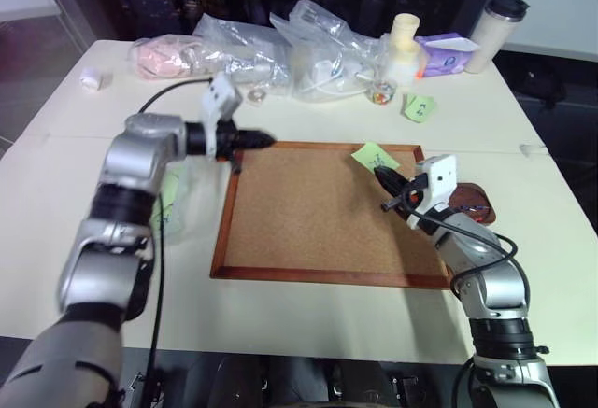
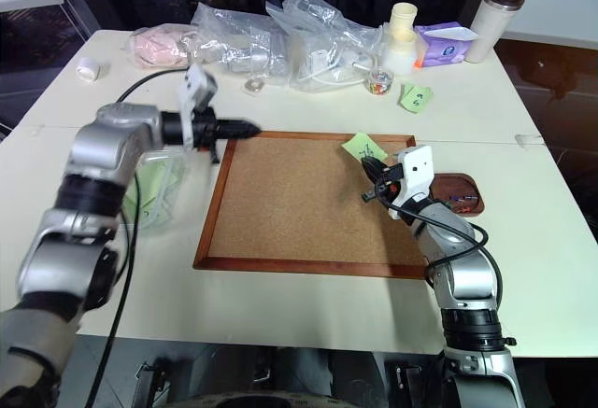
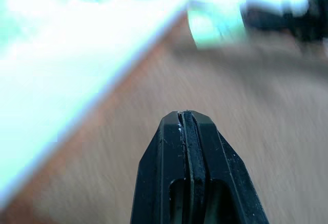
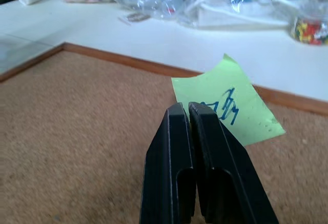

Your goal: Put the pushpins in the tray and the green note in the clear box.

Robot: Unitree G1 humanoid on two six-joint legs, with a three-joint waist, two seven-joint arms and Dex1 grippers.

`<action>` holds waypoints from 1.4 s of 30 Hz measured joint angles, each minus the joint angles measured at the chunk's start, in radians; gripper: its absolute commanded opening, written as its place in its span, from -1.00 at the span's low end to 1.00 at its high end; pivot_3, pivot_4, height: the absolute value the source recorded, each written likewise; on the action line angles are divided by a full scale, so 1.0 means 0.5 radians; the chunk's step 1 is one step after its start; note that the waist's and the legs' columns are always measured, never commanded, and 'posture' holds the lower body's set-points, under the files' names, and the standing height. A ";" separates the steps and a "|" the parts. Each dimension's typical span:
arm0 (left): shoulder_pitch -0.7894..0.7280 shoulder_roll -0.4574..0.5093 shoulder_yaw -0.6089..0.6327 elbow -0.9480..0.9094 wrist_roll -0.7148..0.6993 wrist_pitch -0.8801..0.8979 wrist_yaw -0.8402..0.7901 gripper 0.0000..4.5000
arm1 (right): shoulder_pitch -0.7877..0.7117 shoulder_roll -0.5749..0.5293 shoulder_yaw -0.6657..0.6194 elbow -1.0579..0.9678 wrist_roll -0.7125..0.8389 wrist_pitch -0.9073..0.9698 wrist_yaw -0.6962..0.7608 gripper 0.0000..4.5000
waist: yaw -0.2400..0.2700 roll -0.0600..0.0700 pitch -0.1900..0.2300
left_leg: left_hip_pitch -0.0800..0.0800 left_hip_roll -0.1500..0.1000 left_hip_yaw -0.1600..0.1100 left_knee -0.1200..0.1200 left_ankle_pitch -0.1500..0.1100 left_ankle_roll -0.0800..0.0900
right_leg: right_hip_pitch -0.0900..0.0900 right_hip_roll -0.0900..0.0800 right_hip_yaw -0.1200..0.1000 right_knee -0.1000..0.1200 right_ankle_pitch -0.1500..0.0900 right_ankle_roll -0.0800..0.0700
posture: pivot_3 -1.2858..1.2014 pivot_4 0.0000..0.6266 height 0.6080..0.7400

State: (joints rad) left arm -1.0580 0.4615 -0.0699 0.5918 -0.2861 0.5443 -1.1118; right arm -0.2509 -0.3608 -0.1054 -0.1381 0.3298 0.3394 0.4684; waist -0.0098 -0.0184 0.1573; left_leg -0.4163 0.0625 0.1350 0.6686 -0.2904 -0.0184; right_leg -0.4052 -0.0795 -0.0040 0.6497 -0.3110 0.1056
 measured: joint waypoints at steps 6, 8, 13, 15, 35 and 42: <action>-0.338 -0.366 0.242 0.593 -0.153 0.391 0.280 -1.00 | -0.013 -0.015 -0.027 -0.035 0.000 0.007 -0.026 -0.98 | -0.016 -0.001 0.002 | -0.002 0.000 0.000 0.000 0.001 -0.001 | -0.003 0.001 -0.001 0.002 -0.001 0.001 | 0.03 -0.52 0.92; -0.402 -0.422 0.335 0.708 -0.213 0.540 0.356 -1.00 | -0.014 -0.021 -0.042 -0.038 -0.002 0.007 -0.035 -0.98 | -0.021 -0.001 0.002 | -0.002 0.000 0.000 -0.001 0.001 -0.002 | -0.004 0.001 -0.001 0.002 -0.001 0.001 | 0.03 -0.52 0.92; -0.433 -0.580 0.559 0.883 -0.340 0.830 0.578 -1.00 | -0.032 -0.027 -0.052 -0.098 -0.003 0.011 -0.067 -0.98 | -0.016 -0.001 0.002 | -0.002 0.000 -0.001 0.000 0.002 -0.003 | -0.004 0.001 -0.001 0.003 -0.001 0.001 | 0.03 -0.52 0.92; -0.368 -0.696 0.583 0.807 -0.379 0.915 0.633 -0.57 | -0.039 -0.028 -0.048 -0.136 -0.005 0.019 -0.079 -1.00 | -0.009 -0.001 0.002 | -0.002 0.000 -0.001 0.000 0.002 -0.003 | -0.003 0.001 -0.001 0.003 -0.001 0.001 | 0.03 -0.52 0.92; -0.200 -0.943 0.799 0.655 -0.626 0.884 0.822 0.97 | -0.034 -0.024 -0.023 -0.279 -0.005 0.113 -0.102 -1.00 | -0.007 -0.001 0.002 | 0.000 0.000 -0.002 0.001 0.006 -0.009 | -0.002 0.002 -0.002 0.008 0.000 0.001 | 0.03 -0.52 0.92; -0.373 -1.001 0.879 0.985 -0.629 0.598 0.792 0.97 | -0.051 -0.021 0.014 -0.292 -0.004 0.133 -0.107 -1.00 | -0.007 -0.001 0.002 | 0.000 -0.001 -0.002 0.002 0.006 -0.009 | -0.002 0.002 -0.002 0.008 0.000 0.001 | 0.03 -0.52 0.92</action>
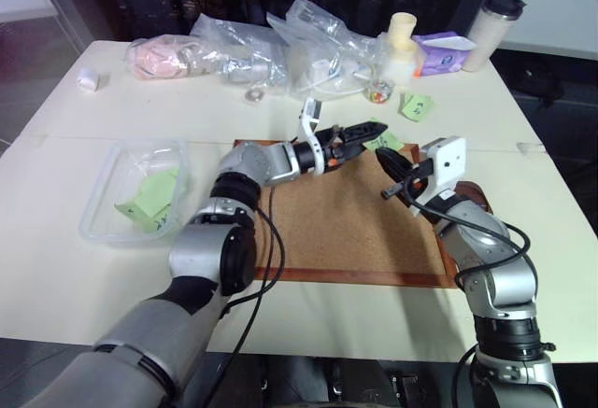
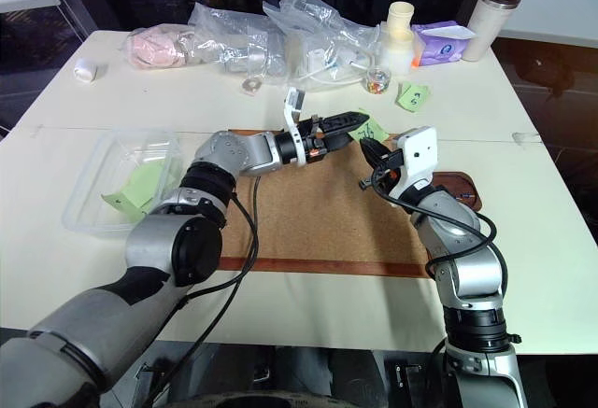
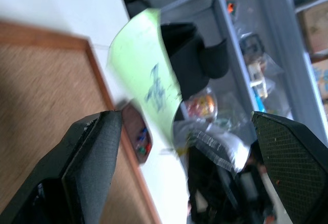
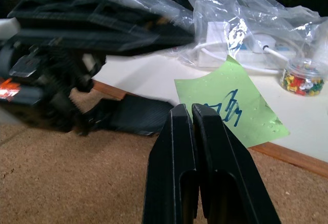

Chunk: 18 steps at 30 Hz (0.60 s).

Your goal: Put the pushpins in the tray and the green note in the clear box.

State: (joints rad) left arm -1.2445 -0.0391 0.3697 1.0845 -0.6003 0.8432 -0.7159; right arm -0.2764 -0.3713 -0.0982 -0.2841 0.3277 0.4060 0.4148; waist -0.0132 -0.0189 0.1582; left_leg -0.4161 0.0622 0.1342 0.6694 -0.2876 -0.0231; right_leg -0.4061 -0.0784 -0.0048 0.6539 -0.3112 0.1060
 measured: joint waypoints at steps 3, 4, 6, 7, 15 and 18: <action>-0.026 -0.028 0.009 0.094 0.004 -0.112 -0.025 0.97 | 0.001 0.003 0.004 -0.035 0.001 0.003 -0.013 -1.00 | -0.001 0.000 0.000 | 0.000 0.000 0.000 0.000 0.000 0.000 | 0.000 0.000 0.000 0.000 0.000 0.000 | 0.03 -0.52 0.92; -0.028 -0.043 0.010 0.123 0.007 -0.143 -0.035 0.97 | 0.002 0.007 0.005 -0.054 0.001 0.004 -0.019 -1.00 | -0.001 0.000 0.000 | 0.000 0.000 0.000 0.000 0.000 0.000 | 0.000 0.000 0.000 0.000 0.000 0.000 | 0.03 -0.52 0.92; -0.033 -0.077 0.010 0.187 0.021 -0.192 -0.047 0.86 | 0.002 0.015 0.011 -0.080 0.001 0.004 -0.031 -1.00 | -0.001 0.000 0.000 | 0.000 0.000 0.000 0.000 0.000 0.000 | 0.000 0.000 0.000 0.000 0.000 0.000 | 0.03 -0.52 0.92; -0.034 -0.084 0.010 0.204 0.026 -0.211 -0.045 0.75 | 0.003 0.016 0.013 -0.082 0.001 0.005 -0.035 -1.00 | -0.002 0.000 0.000 | 0.000 0.000 0.000 0.000 0.000 0.000 | 0.000 0.000 0.000 0.000 0.000 0.000 | 0.03 -0.52 0.92; -0.041 -0.101 0.109 0.284 0.031 -0.328 0.009 -0.88 | 0.025 0.025 0.030 -0.112 0.000 0.020 -0.066 -1.00 | -0.002 0.000 0.000 | 0.000 0.000 0.000 0.000 0.000 0.000 | 0.000 0.000 0.000 0.000 0.000 0.000 | 0.03 -0.52 0.92; -0.053 -0.103 0.151 0.298 0.019 -0.327 0.012 -0.99 | 0.024 0.025 0.030 -0.119 0.001 0.020 -0.067 -1.00 | -0.002 0.000 0.000 | 0.000 0.000 0.000 0.000 0.000 0.000 | 0.000 0.000 0.000 0.000 0.000 0.000 | 0.03 -0.52 0.92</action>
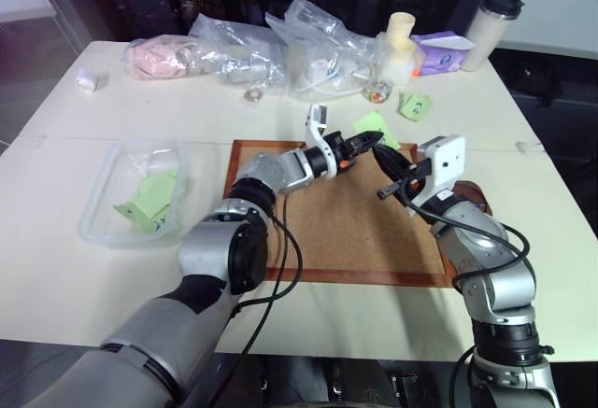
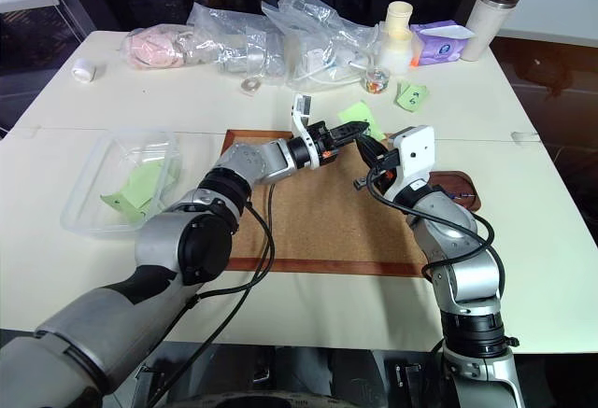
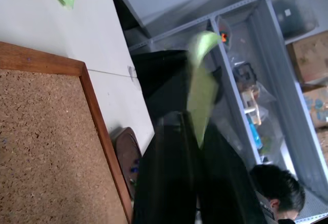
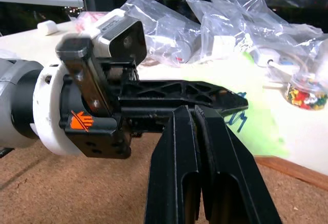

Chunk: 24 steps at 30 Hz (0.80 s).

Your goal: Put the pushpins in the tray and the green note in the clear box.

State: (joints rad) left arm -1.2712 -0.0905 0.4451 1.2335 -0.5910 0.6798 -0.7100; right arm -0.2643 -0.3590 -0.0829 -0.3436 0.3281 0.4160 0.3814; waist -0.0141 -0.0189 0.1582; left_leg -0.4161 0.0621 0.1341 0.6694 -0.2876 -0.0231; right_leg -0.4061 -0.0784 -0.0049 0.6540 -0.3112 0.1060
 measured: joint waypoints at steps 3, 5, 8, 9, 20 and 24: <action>-0.012 -0.001 0.002 0.000 -0.001 0.004 -0.006 -0.99 | 0.000 0.000 0.000 0.000 0.000 0.000 0.000 -1.00 | 0.000 0.000 0.000 | 0.000 0.000 0.000 0.000 0.000 0.000 | 0.000 0.000 0.000 0.000 0.000 0.000 | 0.03 -0.52 0.92; -0.012 0.000 -0.002 0.000 0.008 0.003 -0.010 -0.99 | 0.000 0.000 0.000 0.000 0.000 0.000 0.001 -1.00 | 0.000 0.000 0.000 | 0.000 0.000 0.000 0.000 0.000 0.000 | 0.000 0.000 0.000 0.000 0.000 0.000 | 0.03 -0.52 0.92; -0.012 0.003 -0.007 0.000 0.025 0.001 -0.015 -0.99 | 0.000 0.000 -0.002 0.000 0.002 0.000 0.000 -1.00 | 0.000 0.000 0.000 | 0.000 0.000 0.000 0.000 0.000 0.000 | 0.000 0.000 0.000 0.000 0.000 0.000 | 0.03 -0.52 0.92; -0.012 0.008 -0.026 0.000 0.041 -0.006 -0.015 -0.99 | -0.001 0.000 -0.006 0.000 0.008 0.000 -0.001 -1.00 | -0.001 0.000 0.000 | 0.000 0.000 0.000 0.000 0.000 0.000 | 0.000 0.000 0.000 0.000 0.000 0.000 | 0.03 -0.52 0.92; 0.015 0.040 -0.159 0.000 0.231 -0.060 -0.001 -0.99 | -0.025 0.011 -0.147 -0.065 0.137 0.059 -0.069 -1.00 | 0.000 0.000 0.000 | 0.000 0.000 0.000 0.001 0.000 0.000 | 0.000 0.000 0.000 0.001 0.000 0.000 | 0.03 -0.52 0.92; 0.017 0.043 -0.243 -0.032 0.304 -0.109 -0.063 -0.99 | -0.007 0.057 -0.302 -0.119 0.257 0.122 -0.171 -1.00 | 0.006 0.000 0.000 | 0.000 0.000 0.000 0.001 0.000 0.000 | 0.000 0.000 0.000 0.001 0.000 0.000 | 0.03 -0.52 0.92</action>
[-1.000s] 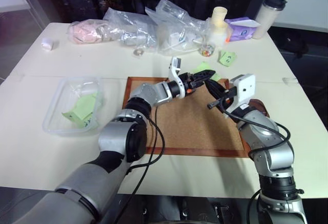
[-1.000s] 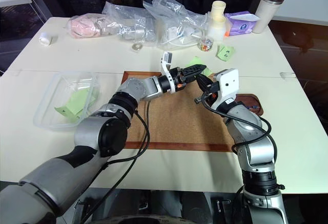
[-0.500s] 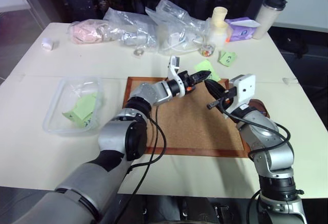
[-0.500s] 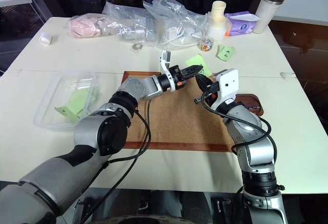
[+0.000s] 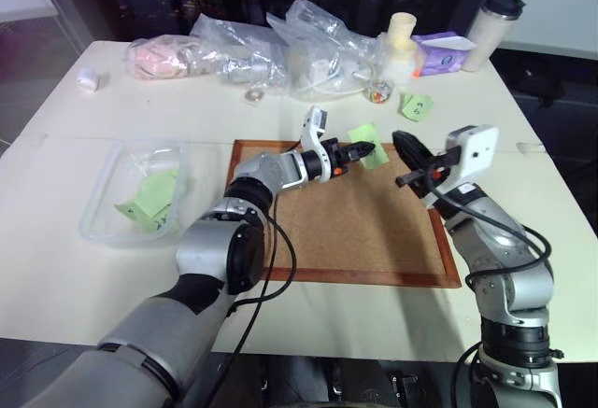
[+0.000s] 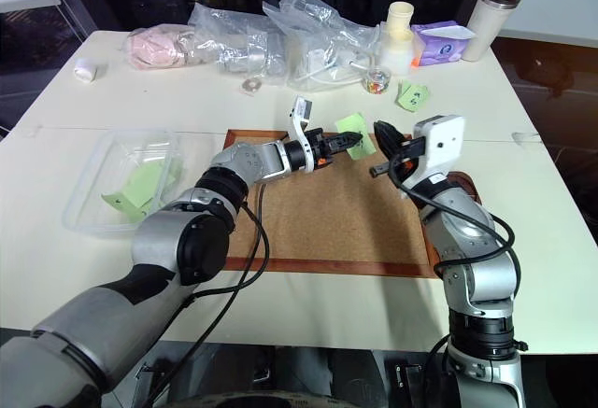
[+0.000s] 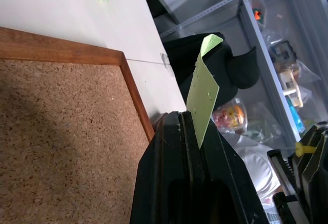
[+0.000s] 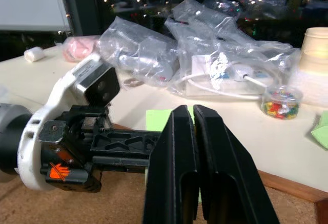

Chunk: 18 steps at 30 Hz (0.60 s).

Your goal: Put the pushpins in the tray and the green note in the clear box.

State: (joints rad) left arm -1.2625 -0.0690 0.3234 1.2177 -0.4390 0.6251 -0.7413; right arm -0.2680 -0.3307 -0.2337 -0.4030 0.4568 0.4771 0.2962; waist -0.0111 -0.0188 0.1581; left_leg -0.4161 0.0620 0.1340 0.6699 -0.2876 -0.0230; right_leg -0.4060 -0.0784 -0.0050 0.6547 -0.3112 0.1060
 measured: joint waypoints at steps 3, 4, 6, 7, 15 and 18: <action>0.045 0.023 -0.384 -0.253 0.253 -0.234 -0.316 -0.99 | 0.068 -0.014 -0.252 -0.015 0.055 0.037 -0.151 -1.00 | 0.011 0.000 0.000 | 0.000 -0.001 0.001 0.000 0.000 0.000 | 0.001 -0.001 0.000 -0.002 0.000 0.000 | 0.03 -0.52 0.92; 0.067 0.042 -0.497 -0.352 0.318 -0.312 -0.414 -0.99 | 0.110 -0.042 -0.307 -0.009 0.048 0.050 -0.182 -1.00 | 0.012 0.000 0.000 | 0.000 -0.001 0.001 0.000 0.000 0.000 | 0.001 -0.001 0.000 -0.002 0.000 0.000 | 0.03 -0.52 0.92; 0.131 0.122 -0.772 -0.618 0.487 -0.542 -0.648 -0.99 | 0.232 -0.163 -0.393 0.040 -0.005 0.156 -0.236 -1.00 | 0.006 0.002 -0.001 | 0.000 -0.001 0.002 -0.001 0.000 0.000 | 0.001 -0.001 0.000 -0.002 0.000 0.000 | 0.03 -0.52 0.92; 0.155 0.154 -0.855 -0.713 0.531 -0.609 -0.728 -0.99 | 0.272 -0.201 -0.413 0.079 -0.030 0.204 -0.250 -1.00 | 0.002 0.004 -0.002 | 0.001 -0.001 0.002 -0.001 0.000 0.000 | 0.001 0.000 0.000 -0.001 0.000 0.000 | 0.03 -0.52 0.92; 0.192 0.344 -1.211 -0.986 0.762 -0.854 -1.001 -0.99 | 0.313 -0.320 -0.407 0.456 -0.127 0.194 -0.145 -1.00 | -0.010 0.006 -0.003 | 0.012 -0.001 0.003 -0.001 0.002 0.001 | 0.007 0.000 0.005 0.006 0.000 0.000 | 0.03 -0.52 0.92; 0.223 0.336 -1.215 -0.959 0.776 -0.880 -0.971 -0.99 | 0.299 -0.320 -0.357 0.562 -0.160 0.126 -0.084 -1.00 | -0.001 0.005 -0.003 | 0.011 -0.001 0.003 0.000 0.002 0.001 | 0.007 0.000 0.006 0.005 0.000 0.000 | 0.03 -0.52 0.92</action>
State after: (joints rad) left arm -1.1511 0.0989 -0.2841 0.7383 -0.0512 0.1850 -1.2267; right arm -0.1185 -0.4905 -0.4124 -0.1220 0.3766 0.5403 0.2541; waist -0.0118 -0.0160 0.1566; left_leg -0.4105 0.0616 0.1354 0.6697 -0.2866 -0.0225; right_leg -0.4025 -0.0784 -0.0022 0.6574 -0.3113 0.1059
